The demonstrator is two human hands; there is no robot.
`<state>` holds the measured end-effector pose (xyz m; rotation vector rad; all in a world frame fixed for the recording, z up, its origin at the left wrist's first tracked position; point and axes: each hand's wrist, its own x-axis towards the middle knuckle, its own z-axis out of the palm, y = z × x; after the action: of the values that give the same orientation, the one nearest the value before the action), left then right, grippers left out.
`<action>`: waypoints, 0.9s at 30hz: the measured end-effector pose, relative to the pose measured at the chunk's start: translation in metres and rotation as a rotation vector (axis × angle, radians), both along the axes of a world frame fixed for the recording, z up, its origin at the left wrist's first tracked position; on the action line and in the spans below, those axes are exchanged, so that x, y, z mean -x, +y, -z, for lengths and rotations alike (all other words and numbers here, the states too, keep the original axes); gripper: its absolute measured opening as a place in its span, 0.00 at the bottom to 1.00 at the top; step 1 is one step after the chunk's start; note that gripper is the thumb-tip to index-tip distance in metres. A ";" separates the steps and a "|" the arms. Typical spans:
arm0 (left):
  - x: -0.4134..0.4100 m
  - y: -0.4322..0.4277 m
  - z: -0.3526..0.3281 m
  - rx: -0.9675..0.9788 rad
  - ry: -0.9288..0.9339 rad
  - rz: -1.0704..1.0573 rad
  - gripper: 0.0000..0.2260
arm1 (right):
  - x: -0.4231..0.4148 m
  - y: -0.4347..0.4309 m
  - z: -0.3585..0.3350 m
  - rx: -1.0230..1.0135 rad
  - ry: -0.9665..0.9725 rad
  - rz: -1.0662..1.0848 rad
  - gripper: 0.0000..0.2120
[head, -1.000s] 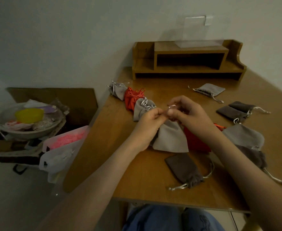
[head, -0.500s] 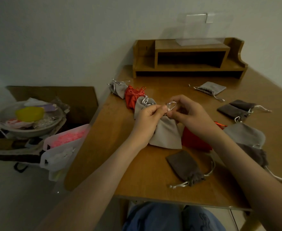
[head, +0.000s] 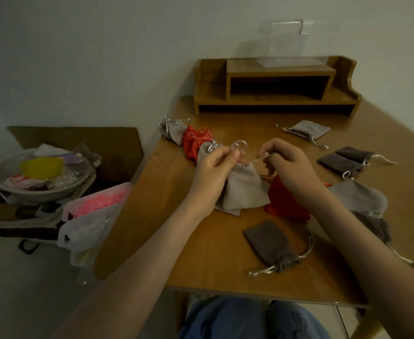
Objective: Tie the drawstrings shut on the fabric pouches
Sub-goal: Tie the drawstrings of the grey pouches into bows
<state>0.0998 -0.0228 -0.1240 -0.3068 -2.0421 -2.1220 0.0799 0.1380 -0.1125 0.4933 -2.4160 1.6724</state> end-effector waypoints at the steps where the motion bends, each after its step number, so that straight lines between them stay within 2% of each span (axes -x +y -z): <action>1: 0.000 0.000 -0.001 -0.007 0.017 -0.014 0.07 | 0.001 0.001 0.000 0.000 -0.013 0.025 0.11; 3: -0.001 0.000 -0.001 0.001 0.041 -0.015 0.08 | 0.001 0.003 -0.002 -0.005 -0.046 0.037 0.07; 4: -0.001 0.000 -0.001 0.025 0.050 -0.013 0.09 | -0.001 0.002 -0.003 0.004 -0.058 0.014 0.09; 8: -0.003 0.001 -0.001 0.136 0.127 -0.003 0.09 | -0.006 -0.002 -0.003 0.096 -0.092 -0.215 0.11; 10: -0.003 0.001 0.001 0.187 0.199 -0.055 0.08 | -0.006 -0.005 0.000 0.080 -0.117 -0.262 0.11; 13: 0.004 -0.003 0.008 0.296 0.264 -0.201 0.10 | -0.008 -0.007 -0.002 0.013 -0.109 -0.277 0.04; 17: 0.006 -0.005 0.011 0.330 0.284 -0.243 0.10 | -0.008 -0.005 -0.005 0.040 -0.176 -0.330 0.05; 24: 0.003 -0.004 0.010 0.337 0.339 -0.305 0.03 | -0.008 -0.003 -0.007 0.112 -0.277 -0.377 0.06; 27: 0.003 -0.004 0.011 0.337 0.327 -0.333 0.04 | -0.007 -0.002 -0.007 0.072 -0.246 -0.355 0.08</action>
<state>0.0965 -0.0271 -0.1348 -0.3092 -2.0721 -1.4324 0.0871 0.1360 -0.1054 0.7861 -2.5406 2.0640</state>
